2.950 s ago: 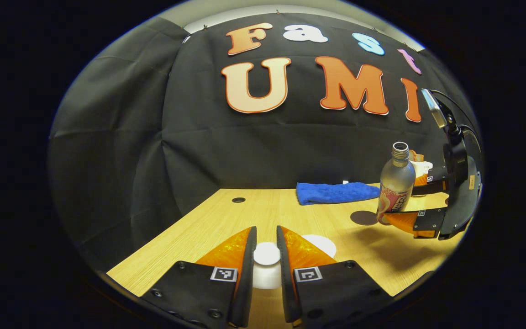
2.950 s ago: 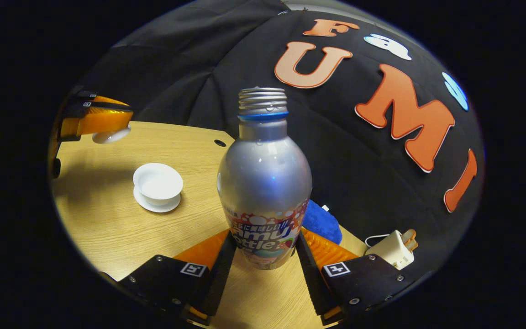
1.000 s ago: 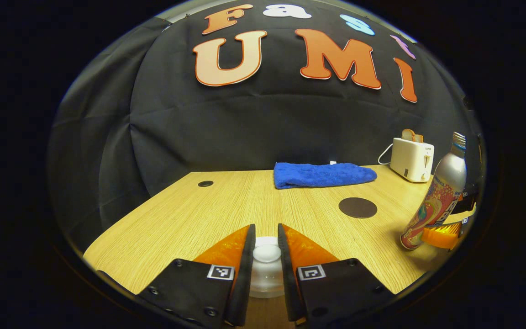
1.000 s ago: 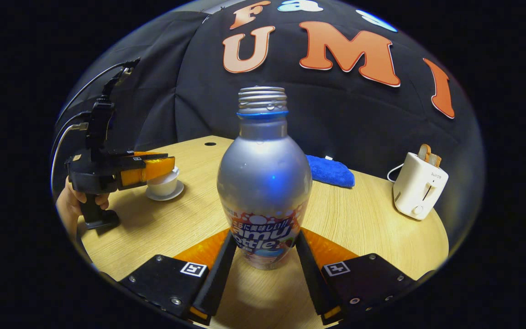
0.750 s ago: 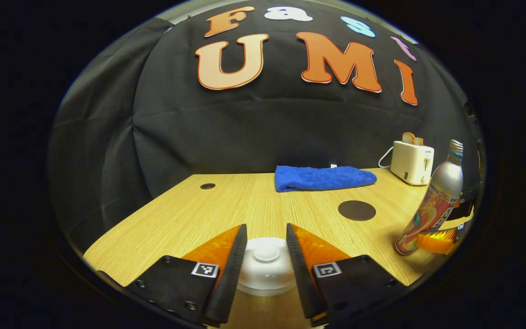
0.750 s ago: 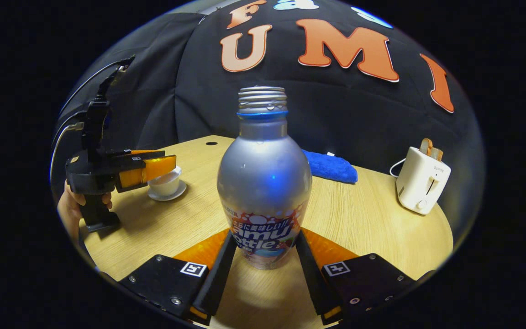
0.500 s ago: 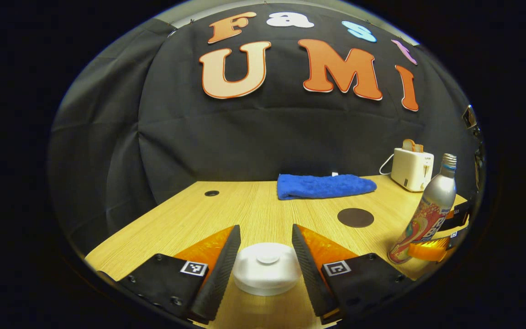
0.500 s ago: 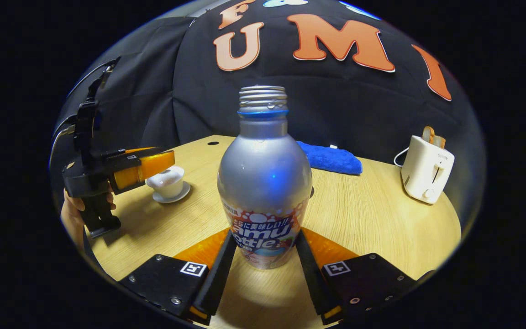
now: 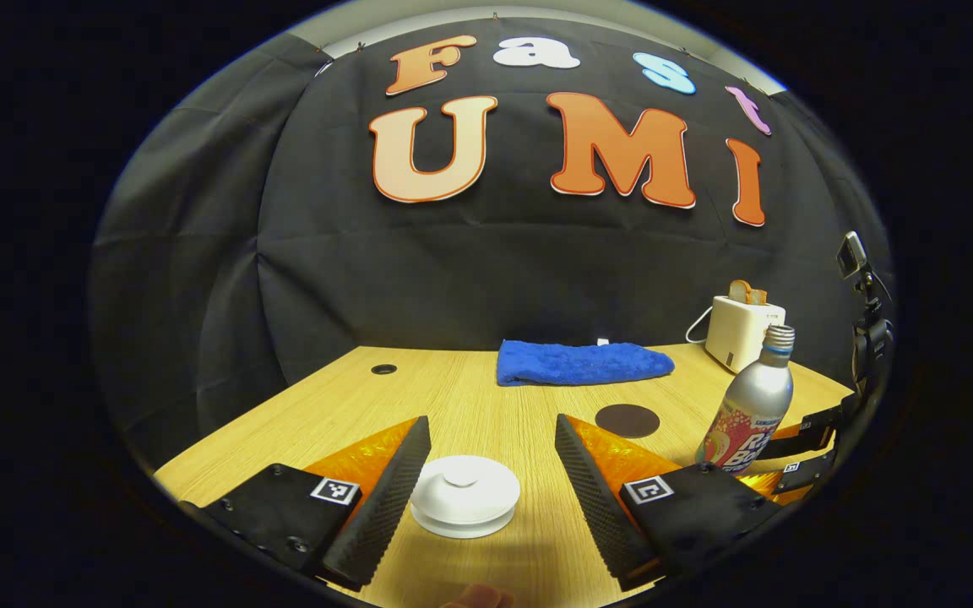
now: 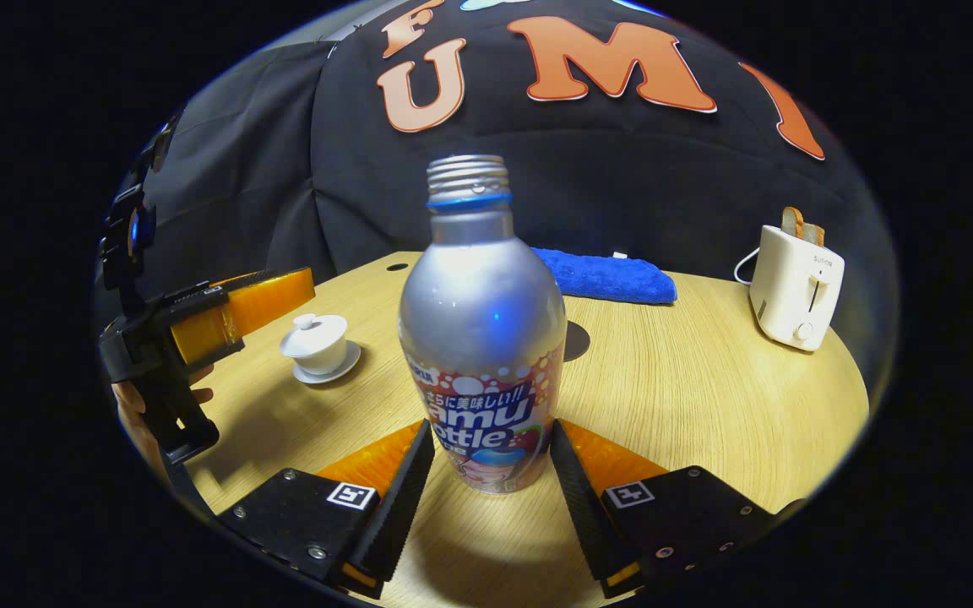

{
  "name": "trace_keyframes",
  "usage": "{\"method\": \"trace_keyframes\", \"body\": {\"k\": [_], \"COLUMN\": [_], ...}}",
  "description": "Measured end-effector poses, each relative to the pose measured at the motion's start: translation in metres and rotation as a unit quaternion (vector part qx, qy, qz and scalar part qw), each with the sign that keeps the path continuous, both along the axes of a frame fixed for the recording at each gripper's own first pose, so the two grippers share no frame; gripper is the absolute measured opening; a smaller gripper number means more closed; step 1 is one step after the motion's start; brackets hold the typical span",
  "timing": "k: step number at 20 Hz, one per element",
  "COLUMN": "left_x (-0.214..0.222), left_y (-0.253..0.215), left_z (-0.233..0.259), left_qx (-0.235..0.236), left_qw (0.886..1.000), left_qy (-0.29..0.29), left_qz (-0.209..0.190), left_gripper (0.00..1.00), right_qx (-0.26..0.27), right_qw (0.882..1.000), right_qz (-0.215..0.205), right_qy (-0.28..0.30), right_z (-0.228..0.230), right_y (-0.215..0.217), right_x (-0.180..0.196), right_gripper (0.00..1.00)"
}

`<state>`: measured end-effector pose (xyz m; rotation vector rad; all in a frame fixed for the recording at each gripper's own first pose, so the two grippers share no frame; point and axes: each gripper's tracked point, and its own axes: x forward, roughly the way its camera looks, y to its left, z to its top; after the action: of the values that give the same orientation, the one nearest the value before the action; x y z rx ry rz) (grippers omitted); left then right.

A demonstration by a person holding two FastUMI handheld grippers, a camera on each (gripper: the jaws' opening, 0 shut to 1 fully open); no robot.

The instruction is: Open the teacup lid with one hand, grasp the water bottle and pour water into the teacup with the other hand; after pouring, place the water bottle on the coaster and then close the teacup lid.

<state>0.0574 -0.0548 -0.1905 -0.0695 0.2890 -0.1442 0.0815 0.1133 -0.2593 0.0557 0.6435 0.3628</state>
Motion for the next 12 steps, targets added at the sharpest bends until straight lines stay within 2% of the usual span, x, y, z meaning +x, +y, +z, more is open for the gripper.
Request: {"method": "trace_keyframes", "body": {"k": [5, 7, 8, 9, 12], "left_x": [-0.014, -0.021, -0.025, -0.027, -0.037], "left_y": [-0.003, -0.007, -0.008, -0.008, -0.008], "left_z": [0.028, 0.039, 0.045, 0.051, 0.066], "left_qx": [0.003, -0.004, -0.005, -0.008, -0.010], "left_qw": [1.000, 1.000, 0.999, 0.999, 0.999], "left_qy": [-0.021, -0.028, -0.031, -0.035, -0.047], "left_qz": [0.008, 0.009, 0.012, 0.013, 0.019], "left_gripper": [0.98, 0.98, 0.94, 0.98, 0.98], "right_qx": [0.003, 0.001, 0.001, 0.000, -0.009], "right_qw": [0.999, 0.997, 0.995, 0.994, 0.987], "right_qz": [-0.030, -0.044, -0.052, -0.059, -0.084], "right_qy": [-0.039, -0.069, -0.080, -0.093, -0.139], "right_z": [0.038, 0.063, 0.074, 0.085, 0.118], "right_y": [-0.029, -0.042, -0.049, -0.056, -0.077], "right_x": [-0.008, -0.012, -0.014, -0.016, -0.018], "right_gripper": [0.92, 0.92, 0.92, 0.92, 0.92]}}
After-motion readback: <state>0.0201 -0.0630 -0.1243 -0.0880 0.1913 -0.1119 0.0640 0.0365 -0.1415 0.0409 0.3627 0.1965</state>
